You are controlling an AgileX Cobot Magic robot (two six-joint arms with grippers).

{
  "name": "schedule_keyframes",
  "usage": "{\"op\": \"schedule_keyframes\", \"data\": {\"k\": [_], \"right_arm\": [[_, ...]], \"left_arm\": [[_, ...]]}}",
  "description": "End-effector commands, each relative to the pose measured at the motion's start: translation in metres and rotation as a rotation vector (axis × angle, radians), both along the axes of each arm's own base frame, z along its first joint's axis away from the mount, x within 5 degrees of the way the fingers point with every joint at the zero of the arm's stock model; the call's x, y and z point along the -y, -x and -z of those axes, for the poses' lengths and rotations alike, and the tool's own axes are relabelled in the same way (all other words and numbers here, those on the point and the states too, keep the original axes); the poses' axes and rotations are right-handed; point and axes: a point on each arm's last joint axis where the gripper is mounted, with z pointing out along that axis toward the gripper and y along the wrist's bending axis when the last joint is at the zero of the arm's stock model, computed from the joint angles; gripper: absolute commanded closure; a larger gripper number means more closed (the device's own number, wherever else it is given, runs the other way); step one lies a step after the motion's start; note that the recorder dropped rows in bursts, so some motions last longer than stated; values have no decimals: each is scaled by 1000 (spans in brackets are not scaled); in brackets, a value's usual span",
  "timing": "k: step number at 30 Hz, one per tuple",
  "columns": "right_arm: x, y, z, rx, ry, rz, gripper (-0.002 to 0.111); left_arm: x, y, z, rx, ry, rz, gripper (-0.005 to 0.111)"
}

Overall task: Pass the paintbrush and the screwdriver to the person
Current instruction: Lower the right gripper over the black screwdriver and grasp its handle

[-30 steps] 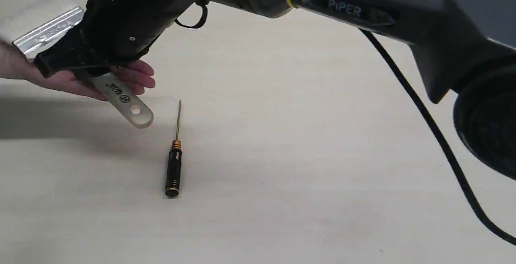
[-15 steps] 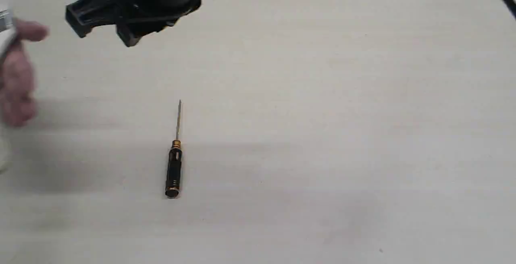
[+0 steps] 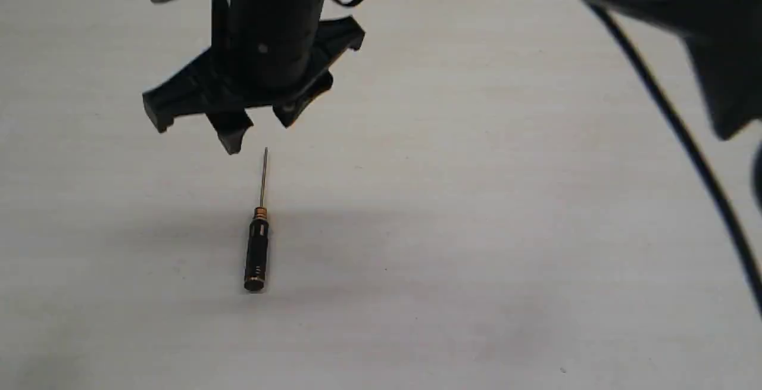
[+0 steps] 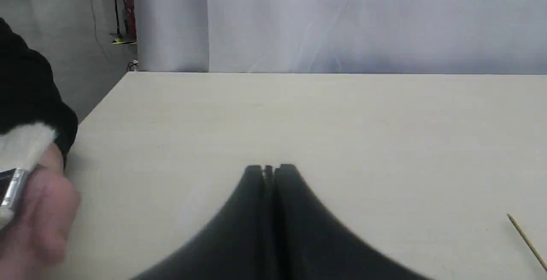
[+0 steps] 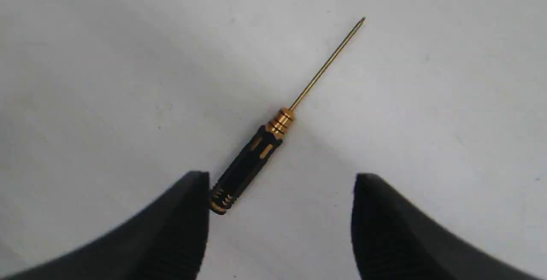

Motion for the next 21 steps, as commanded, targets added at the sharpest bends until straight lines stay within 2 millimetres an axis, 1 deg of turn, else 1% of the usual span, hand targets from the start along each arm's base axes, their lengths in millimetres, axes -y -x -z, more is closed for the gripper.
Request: {"op": "schedule_keyframes", "data": {"k": [1, 3, 6, 11, 16, 18, 21], "right_arm": [[-8, -5, 32, -55, 27, 10, 55], [-11, -6, 50, -92, 50, 12, 55], [-14, -7, 69, -135, 61, 18, 55], [-22, -7, 82, -162, 15, 32, 55], [-30, -2, 88, -140, 12, 12, 55], [-33, -2, 94, -129, 18, 29, 55], [-30, -5, 104, -95, 80, 81, 55]], "left_arm": [[0, 0, 0, 11, 6, 6, 107], [0, 0, 0, 11, 6, 6, 107], [0, 0, 0, 11, 6, 6, 107], [0, 0, -1, 14, 4, 6, 107], [0, 0, 0, 12, 2, 6, 107], [0, 0, 0, 12, 2, 6, 107], [0, 0, 0, 12, 2, 6, 107]]}}
